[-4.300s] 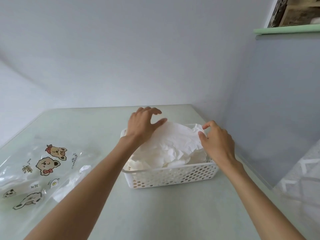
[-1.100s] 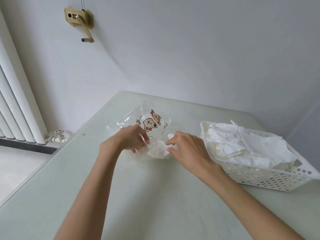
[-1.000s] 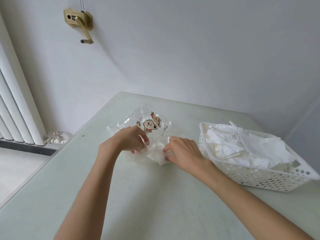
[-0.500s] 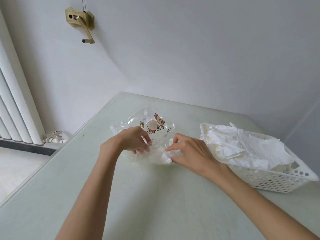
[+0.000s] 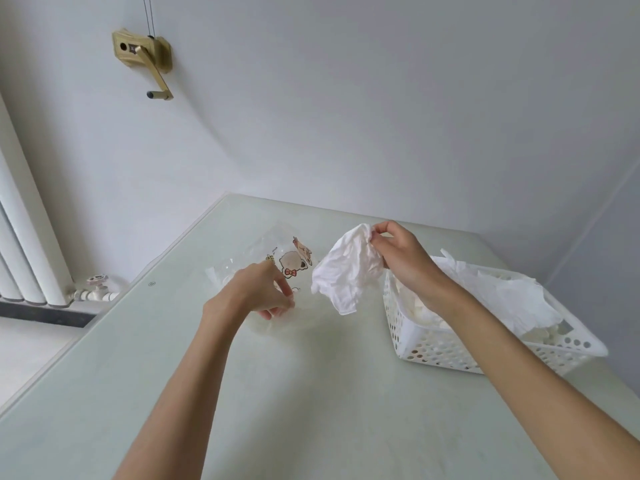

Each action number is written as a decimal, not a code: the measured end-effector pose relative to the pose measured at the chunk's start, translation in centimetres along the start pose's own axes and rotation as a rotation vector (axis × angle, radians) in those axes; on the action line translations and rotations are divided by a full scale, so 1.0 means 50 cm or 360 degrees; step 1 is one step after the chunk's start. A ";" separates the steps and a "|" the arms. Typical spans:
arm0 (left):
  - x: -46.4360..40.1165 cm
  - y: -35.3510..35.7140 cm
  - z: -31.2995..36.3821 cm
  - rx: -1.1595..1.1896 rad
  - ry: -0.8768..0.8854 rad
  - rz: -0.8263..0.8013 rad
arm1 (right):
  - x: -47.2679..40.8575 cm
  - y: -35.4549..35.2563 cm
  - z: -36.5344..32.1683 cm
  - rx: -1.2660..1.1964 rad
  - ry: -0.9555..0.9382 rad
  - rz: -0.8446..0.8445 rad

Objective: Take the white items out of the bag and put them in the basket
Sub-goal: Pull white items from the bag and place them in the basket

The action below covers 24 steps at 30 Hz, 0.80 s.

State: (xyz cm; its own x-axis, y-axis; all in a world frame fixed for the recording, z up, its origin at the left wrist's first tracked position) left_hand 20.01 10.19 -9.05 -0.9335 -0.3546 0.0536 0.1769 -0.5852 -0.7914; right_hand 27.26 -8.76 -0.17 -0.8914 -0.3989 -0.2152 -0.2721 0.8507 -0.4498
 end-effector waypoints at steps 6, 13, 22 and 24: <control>0.018 0.060 0.087 0.0099 0.0110 -0.0164 | 0.004 -0.062 0.000 -0.0506 0.0173 0.0015; 0.051 -0.151 0.111 0.0877 0.0099 0.0297 | 0.043 -0.135 -0.023 -0.0803 0.0201 -0.0107; 0.109 0.056 0.336 0.1077 0.0531 -0.0569 | 0.090 -0.151 -0.039 -0.0840 0.0113 -0.0133; 0.099 0.054 0.343 0.1160 0.0548 -0.0430 | 0.095 -0.191 -0.018 -0.0796 0.0120 -0.0021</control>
State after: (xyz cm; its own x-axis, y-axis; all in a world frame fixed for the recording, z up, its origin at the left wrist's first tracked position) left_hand 21.22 -5.63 -0.48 -0.9945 0.0377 -0.0973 -0.0194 -0.9831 -0.1818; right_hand 25.30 -18.45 3.90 -0.9054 -0.4007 -0.1404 -0.4075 0.9129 0.0220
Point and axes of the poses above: each hand's wrist, its own x-axis away from the middle knuckle, its own y-axis out of the palm, z = x × y, the point moved 9 cm from there along -x, towards the middle knuckle, and after that the axes turned 5 degrees about z, right-handed, at the moved point
